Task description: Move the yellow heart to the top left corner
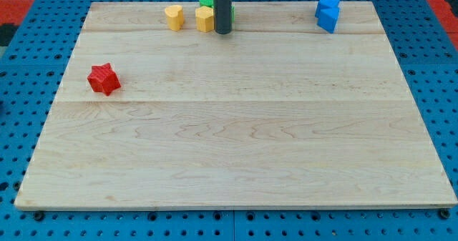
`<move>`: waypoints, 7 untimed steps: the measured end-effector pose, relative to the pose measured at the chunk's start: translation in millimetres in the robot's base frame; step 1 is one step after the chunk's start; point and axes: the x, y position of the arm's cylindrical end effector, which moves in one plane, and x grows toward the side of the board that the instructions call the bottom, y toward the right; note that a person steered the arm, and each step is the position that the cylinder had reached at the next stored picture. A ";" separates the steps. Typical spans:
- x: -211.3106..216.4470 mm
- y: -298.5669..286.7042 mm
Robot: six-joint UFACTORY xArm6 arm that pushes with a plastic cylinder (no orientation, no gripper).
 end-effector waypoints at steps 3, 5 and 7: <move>-56.2 0.6; -42.3 -15.7; -22.1 -44.7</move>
